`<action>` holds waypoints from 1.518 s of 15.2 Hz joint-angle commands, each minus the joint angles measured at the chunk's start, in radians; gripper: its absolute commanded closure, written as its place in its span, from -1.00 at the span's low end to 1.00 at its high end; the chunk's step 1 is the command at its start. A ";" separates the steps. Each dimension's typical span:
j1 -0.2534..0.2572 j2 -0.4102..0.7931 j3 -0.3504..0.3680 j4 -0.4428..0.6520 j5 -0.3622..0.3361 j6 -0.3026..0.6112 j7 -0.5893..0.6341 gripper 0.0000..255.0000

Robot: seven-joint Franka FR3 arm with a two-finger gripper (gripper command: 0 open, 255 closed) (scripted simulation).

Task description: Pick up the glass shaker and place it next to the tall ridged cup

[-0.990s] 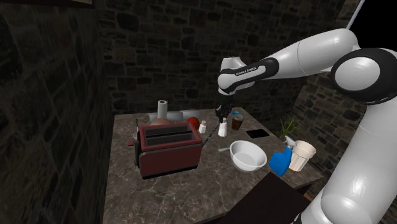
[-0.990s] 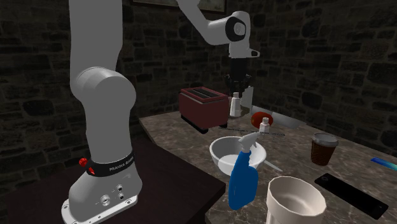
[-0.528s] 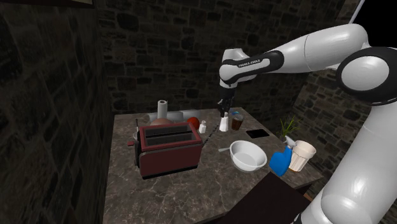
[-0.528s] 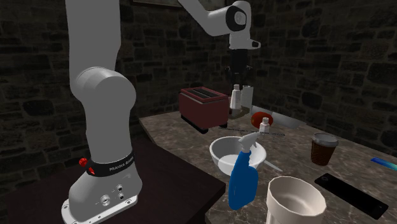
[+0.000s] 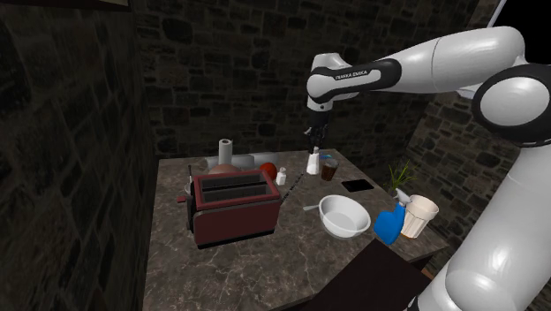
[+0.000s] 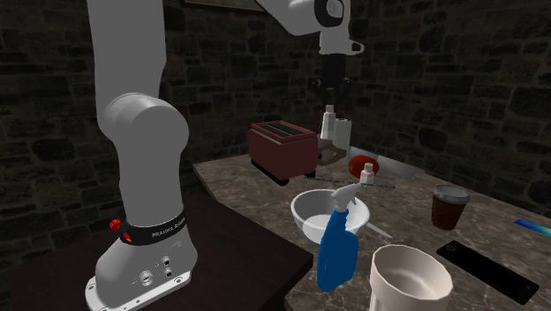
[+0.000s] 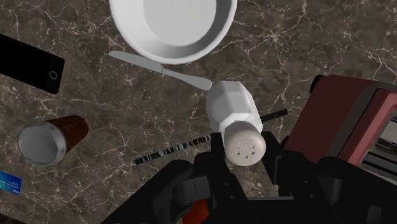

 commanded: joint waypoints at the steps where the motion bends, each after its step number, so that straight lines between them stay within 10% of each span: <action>1: -0.009 -0.030 -0.008 -0.029 -0.003 0.001 -0.017 1.00; 23: -0.240 -0.373 -0.277 -0.402 -0.138 0.085 -0.443 1.00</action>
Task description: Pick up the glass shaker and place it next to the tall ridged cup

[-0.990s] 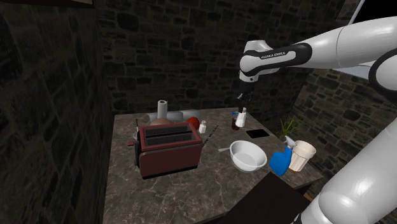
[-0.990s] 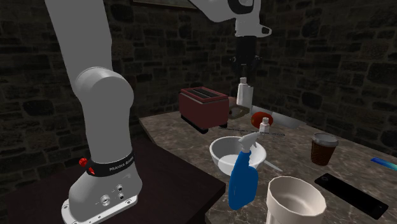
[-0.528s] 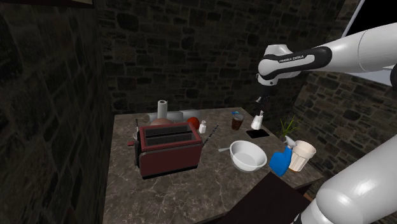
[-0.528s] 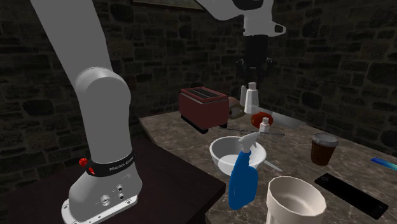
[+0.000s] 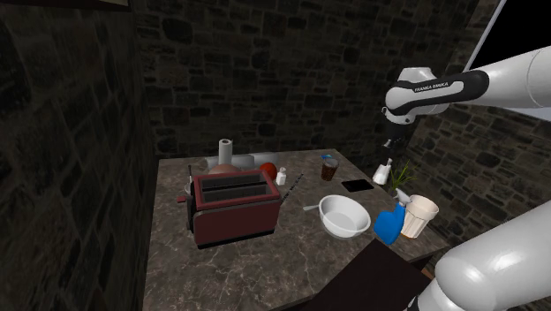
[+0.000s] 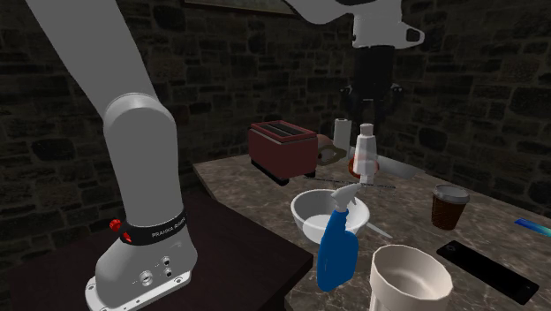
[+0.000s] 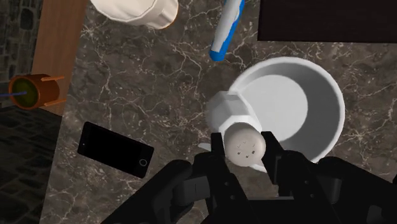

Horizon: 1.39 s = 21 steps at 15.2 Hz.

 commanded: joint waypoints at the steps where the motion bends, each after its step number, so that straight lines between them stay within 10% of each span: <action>1: -0.024 -0.019 -0.031 -0.015 -0.017 0.004 -0.047 1.00; 21: -0.094 0.054 -0.170 -0.135 -0.051 0.221 -0.199 1.00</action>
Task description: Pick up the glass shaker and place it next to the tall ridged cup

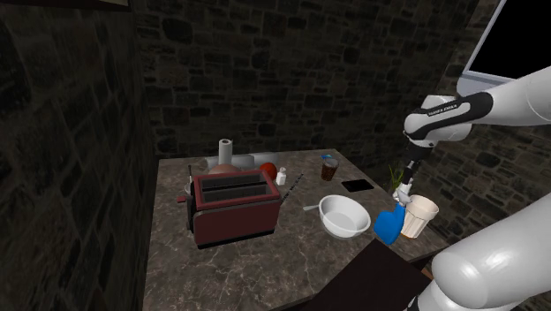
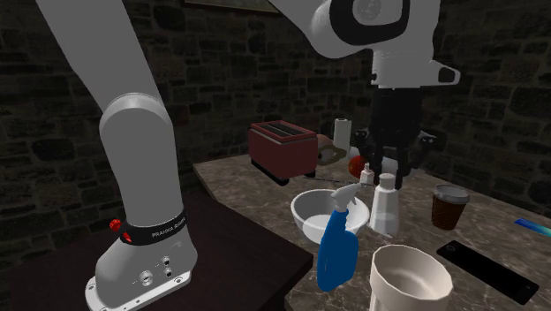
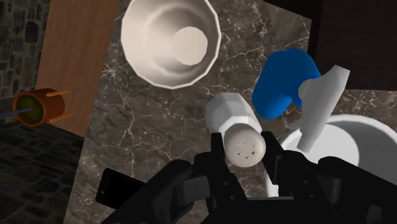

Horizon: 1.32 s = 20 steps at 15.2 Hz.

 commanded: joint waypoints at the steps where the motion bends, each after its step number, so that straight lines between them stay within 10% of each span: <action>1: 0.000 0.013 -0.004 -0.017 0.001 0.030 0.000 1.00; 20: 0.008 0.220 -0.036 -0.115 0.079 0.322 -0.043 1.00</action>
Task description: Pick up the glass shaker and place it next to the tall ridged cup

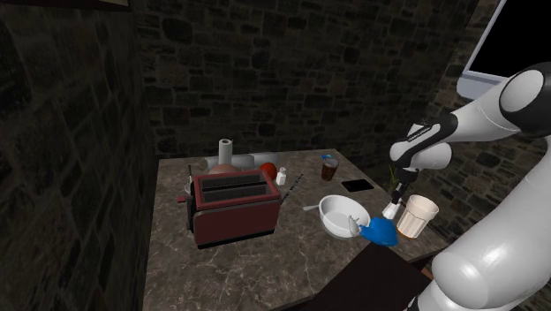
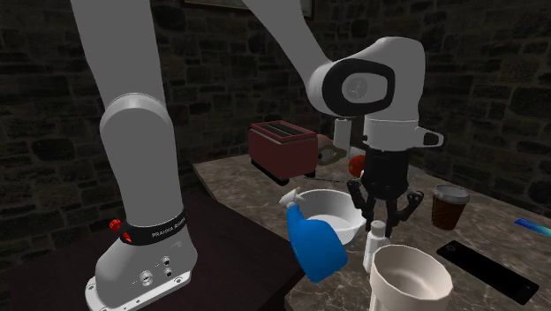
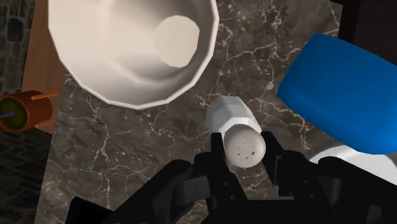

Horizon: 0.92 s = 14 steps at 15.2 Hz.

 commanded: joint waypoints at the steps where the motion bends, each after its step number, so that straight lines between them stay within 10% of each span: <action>1: 0.000 0.030 -0.002 -0.005 0.017 0.033 -0.013 1.00; 14: -0.011 0.164 0.017 -0.020 0.115 0.170 -0.072 1.00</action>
